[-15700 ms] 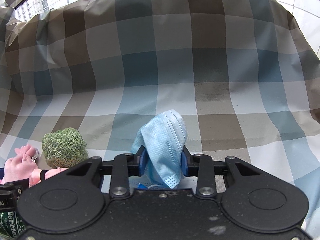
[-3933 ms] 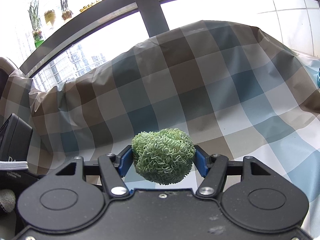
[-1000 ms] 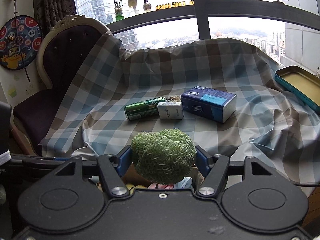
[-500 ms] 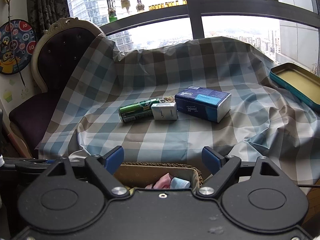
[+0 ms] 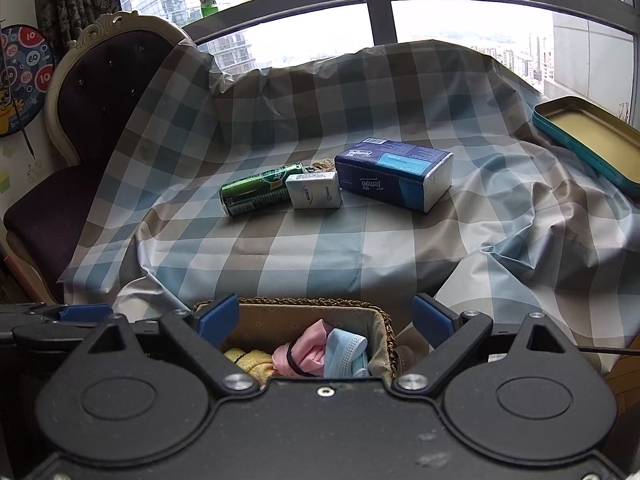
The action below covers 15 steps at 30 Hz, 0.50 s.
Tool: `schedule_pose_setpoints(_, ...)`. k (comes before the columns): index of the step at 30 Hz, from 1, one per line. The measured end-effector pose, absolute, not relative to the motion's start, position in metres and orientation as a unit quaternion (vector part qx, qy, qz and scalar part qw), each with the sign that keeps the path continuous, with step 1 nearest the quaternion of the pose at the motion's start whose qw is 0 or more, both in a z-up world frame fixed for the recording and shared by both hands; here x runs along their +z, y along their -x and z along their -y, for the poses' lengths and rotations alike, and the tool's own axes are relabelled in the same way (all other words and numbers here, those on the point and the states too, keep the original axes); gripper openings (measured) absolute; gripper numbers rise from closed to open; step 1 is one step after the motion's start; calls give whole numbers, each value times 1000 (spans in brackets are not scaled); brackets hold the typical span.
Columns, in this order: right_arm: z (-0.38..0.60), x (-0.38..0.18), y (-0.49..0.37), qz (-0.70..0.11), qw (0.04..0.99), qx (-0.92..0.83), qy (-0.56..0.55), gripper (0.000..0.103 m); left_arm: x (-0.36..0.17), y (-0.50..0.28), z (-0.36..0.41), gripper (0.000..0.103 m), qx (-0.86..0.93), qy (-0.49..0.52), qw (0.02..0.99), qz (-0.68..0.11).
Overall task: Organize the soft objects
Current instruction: 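Move both open tools from the basket back over the remaining items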
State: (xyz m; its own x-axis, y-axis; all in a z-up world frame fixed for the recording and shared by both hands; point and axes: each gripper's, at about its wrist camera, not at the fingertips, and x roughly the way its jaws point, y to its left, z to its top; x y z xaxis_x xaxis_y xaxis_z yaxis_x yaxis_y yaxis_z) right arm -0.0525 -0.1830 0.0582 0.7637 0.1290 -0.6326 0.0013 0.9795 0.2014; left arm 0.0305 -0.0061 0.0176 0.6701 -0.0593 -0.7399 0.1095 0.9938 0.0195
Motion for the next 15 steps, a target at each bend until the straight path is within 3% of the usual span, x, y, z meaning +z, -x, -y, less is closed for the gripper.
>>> schedule_pose_setpoints(6, 189, 45, 39, -369, 923, 22, -101, 103, 6, -44, 6, 84, -42, -44, 904, -424)
schedule_pose_setpoints(15, 192, 31, 6, -392, 915, 33, -89, 103, 1, -73, 1, 84, -47, -42, 901, -430)
